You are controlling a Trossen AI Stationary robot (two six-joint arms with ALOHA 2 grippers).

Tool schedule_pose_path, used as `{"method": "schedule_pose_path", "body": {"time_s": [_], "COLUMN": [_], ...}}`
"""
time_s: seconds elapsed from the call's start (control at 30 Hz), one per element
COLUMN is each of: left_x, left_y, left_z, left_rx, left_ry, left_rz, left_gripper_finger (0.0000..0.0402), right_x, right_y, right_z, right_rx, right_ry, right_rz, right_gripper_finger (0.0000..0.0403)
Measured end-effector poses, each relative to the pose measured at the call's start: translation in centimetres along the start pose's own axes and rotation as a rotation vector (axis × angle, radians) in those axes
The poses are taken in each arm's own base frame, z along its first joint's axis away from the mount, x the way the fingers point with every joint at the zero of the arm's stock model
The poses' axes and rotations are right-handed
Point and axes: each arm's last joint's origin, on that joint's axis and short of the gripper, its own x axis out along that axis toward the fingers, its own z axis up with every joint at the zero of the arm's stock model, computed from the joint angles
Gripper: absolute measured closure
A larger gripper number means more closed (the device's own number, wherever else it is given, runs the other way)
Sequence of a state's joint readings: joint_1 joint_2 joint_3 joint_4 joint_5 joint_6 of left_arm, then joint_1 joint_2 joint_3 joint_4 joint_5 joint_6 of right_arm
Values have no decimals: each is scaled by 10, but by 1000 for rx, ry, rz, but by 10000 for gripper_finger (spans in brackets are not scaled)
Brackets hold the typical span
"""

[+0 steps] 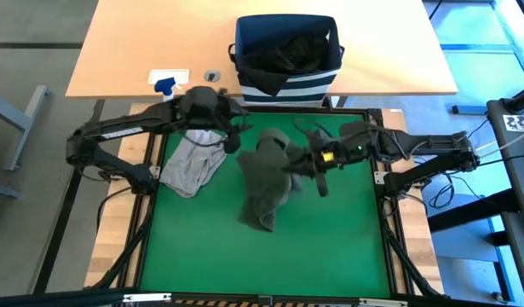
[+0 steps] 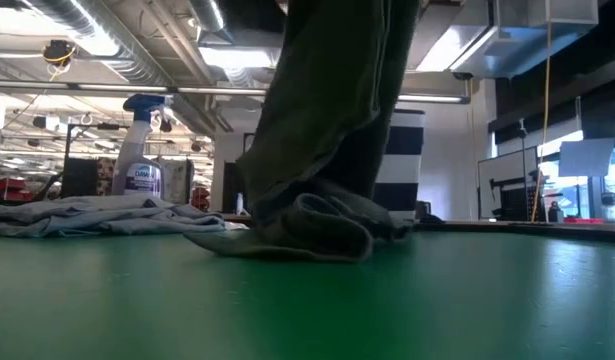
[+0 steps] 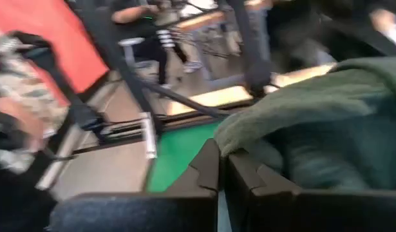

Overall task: Fold Laundry from Bin
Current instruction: Fold the green shirt

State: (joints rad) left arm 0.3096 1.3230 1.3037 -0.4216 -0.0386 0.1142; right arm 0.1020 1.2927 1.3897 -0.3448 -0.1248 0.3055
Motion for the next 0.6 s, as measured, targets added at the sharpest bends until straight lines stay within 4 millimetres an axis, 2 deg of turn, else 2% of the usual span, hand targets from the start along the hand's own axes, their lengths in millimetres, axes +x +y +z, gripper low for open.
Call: {"method": "schedule_pose_path", "body": {"time_s": [0.17, 0.27, 0.37, 0.47, 0.6], "left_x": [60, 99, 128, 135, 127], "left_y": [-7, -24, -53, -82, -106], "left_z": [-18, -27, -37, -38, -35], "left_rx": [17, 16, -10, -5, 39], "left_ry": [-99, -143, -130, -119, -139], "left_rz": [-376, -538, -699, -936, -1196], "left_gripper_finger": [226, 226, 226, 226, 226], "right_x": [6, 11, 19, 25, 26], "right_y": [11, 13, 12, 11, 10], "right_z": [-5, -8, -12, -15, -15], "right_rx": [-9, -3, 34, 59, 53], "right_ry": [13, 22, 34, 54, 56], "right_rz": [24, -2, -4, -7, -11], "right_gripper_finger": [395, 398, 398, 393, 396]}}
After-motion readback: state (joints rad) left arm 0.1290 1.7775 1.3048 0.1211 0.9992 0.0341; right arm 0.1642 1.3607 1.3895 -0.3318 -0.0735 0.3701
